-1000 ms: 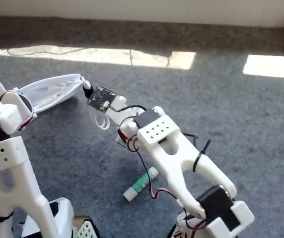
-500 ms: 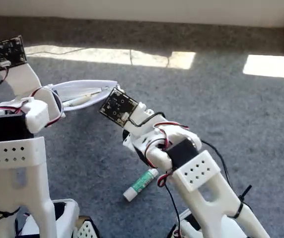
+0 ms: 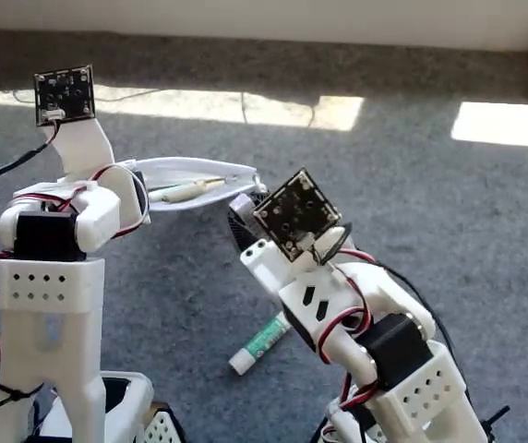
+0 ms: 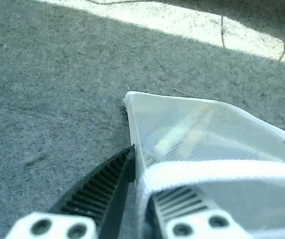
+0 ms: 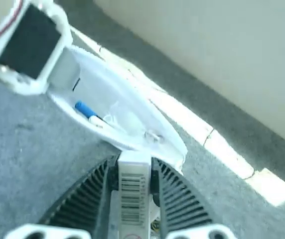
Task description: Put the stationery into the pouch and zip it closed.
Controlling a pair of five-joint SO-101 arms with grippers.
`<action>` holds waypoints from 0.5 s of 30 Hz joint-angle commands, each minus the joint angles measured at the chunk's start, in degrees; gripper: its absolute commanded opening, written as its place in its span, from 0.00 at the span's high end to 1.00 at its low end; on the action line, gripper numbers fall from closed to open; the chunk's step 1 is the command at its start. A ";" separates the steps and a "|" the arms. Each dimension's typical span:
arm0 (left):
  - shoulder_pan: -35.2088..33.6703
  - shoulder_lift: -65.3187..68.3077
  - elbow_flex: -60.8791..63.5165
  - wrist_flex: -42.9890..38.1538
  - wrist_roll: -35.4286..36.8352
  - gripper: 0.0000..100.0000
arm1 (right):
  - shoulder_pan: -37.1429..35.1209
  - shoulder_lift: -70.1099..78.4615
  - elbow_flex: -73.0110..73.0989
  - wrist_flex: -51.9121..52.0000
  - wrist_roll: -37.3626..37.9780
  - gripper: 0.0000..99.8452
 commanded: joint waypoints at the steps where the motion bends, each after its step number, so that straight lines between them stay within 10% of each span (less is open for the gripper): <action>1: 1.10 -1.89 -2.42 -0.62 0.35 0.99 | -0.66 -1.63 -0.31 -7.08 -2.46 1.00; 15: 1.01 -1.89 -1.89 -0.18 0.26 0.99 | -10.68 -1.19 7.25 -34.68 -2.02 1.00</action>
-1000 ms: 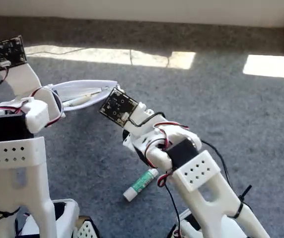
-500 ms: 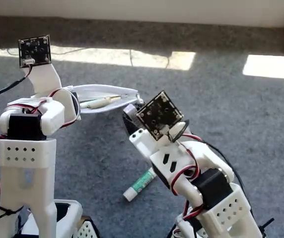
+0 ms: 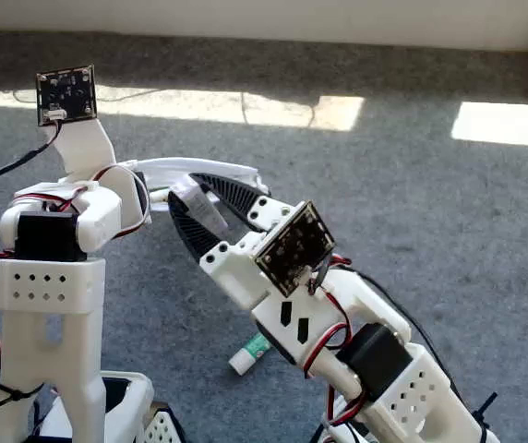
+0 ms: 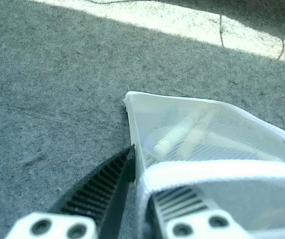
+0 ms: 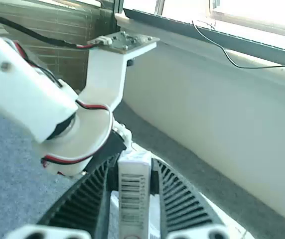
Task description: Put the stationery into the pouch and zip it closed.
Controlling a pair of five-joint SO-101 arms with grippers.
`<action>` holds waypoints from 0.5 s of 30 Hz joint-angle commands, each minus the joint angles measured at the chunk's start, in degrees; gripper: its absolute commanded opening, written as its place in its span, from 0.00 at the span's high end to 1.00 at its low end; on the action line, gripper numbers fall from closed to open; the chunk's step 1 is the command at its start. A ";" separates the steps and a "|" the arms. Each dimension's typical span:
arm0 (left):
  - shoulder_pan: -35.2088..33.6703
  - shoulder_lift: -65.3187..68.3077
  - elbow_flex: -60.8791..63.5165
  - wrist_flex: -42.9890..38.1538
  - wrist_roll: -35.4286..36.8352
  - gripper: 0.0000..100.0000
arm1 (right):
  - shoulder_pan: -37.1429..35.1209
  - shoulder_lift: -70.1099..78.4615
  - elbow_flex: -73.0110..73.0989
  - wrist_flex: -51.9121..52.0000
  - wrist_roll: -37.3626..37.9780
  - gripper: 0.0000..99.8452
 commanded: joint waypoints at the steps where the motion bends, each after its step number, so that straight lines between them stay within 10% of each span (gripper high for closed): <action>1: 0.75 -1.89 -1.89 -0.18 0.26 0.99 | -0.66 -1.10 4.00 -13.41 -0.18 1.00; 15: 0.66 -1.89 -1.89 0.53 0.18 0.99 | 1.01 10.07 16.31 -41.45 10.11 1.00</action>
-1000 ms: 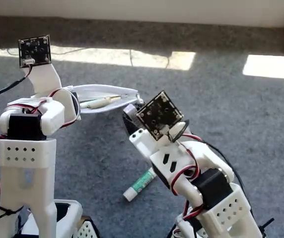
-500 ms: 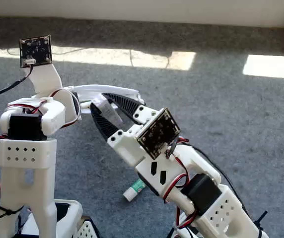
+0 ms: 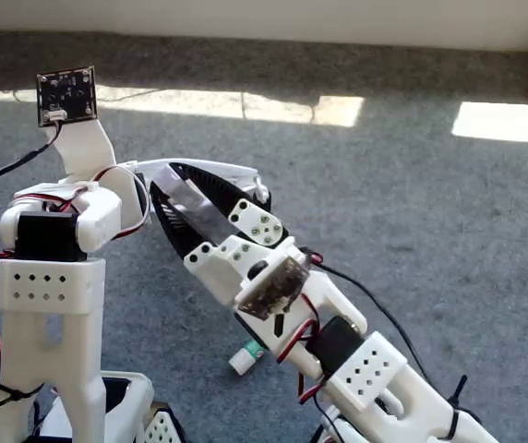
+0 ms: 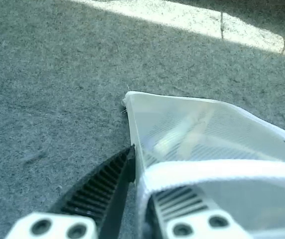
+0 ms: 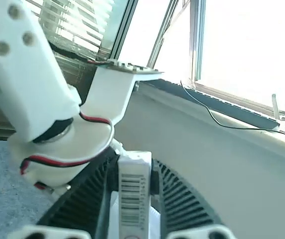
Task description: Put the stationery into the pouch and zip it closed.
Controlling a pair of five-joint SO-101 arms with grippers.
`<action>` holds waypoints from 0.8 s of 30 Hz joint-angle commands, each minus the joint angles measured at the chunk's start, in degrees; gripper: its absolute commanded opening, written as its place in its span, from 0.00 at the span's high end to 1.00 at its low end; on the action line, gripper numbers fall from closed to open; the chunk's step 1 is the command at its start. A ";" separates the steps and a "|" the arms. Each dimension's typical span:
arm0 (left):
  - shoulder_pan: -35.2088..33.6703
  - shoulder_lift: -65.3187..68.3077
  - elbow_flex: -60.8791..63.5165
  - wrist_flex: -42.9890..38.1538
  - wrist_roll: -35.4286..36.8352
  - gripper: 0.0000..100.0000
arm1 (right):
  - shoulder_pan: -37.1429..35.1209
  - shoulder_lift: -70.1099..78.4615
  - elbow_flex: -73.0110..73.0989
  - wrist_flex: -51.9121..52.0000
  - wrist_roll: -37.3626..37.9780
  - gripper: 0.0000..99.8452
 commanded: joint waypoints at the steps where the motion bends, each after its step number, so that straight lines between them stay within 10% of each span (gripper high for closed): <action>1: 0.57 -1.89 -1.89 0.00 0.18 0.99 | 1.98 5.49 -0.66 -6.20 1.14 1.00; 24: -1.36 -1.89 -1.80 0.00 -1.23 0.99 | 5.05 2.42 0.31 4.88 0.88 0.92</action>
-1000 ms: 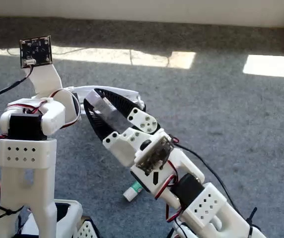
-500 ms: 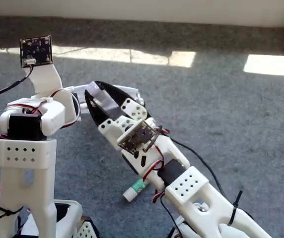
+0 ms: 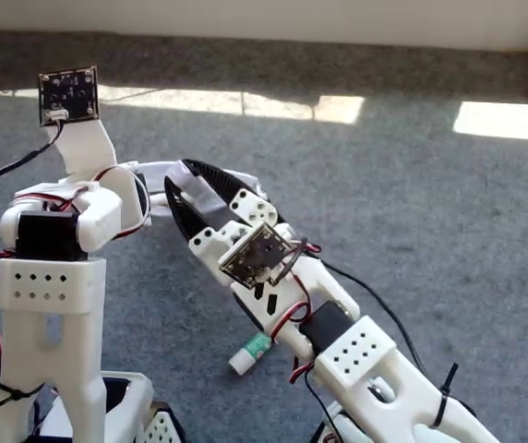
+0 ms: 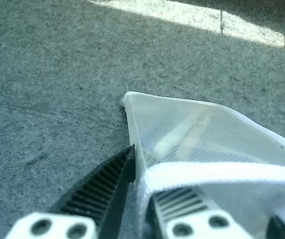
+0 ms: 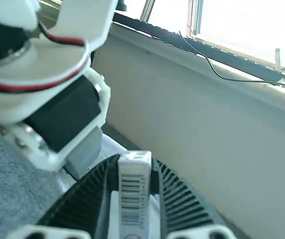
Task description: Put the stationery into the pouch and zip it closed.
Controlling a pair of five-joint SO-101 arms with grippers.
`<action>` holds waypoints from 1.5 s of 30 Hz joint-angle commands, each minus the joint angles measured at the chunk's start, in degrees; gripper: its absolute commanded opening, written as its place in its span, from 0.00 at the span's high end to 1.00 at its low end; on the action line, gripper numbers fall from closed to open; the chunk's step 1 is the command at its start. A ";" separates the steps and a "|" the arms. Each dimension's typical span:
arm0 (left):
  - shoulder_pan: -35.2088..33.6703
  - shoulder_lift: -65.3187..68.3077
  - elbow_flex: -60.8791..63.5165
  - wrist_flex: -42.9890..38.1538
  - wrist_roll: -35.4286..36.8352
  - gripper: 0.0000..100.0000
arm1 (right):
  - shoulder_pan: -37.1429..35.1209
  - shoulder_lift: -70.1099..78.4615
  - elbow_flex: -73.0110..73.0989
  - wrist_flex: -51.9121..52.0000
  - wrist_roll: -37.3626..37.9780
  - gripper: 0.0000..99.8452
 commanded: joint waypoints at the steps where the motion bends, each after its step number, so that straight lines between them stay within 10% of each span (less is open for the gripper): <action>1: -1.10 -1.89 -1.80 0.00 -0.53 0.99 | 0.66 -5.05 -0.40 4.62 0.35 0.90; 30: -2.24 -2.07 -0.92 -0.26 -0.44 0.99 | -2.15 -17.98 -1.71 32.31 0.35 0.86; 45: -11.38 -2.24 -1.01 -0.44 -0.26 0.99 | -1.98 -17.71 -20.70 64.31 0.26 0.95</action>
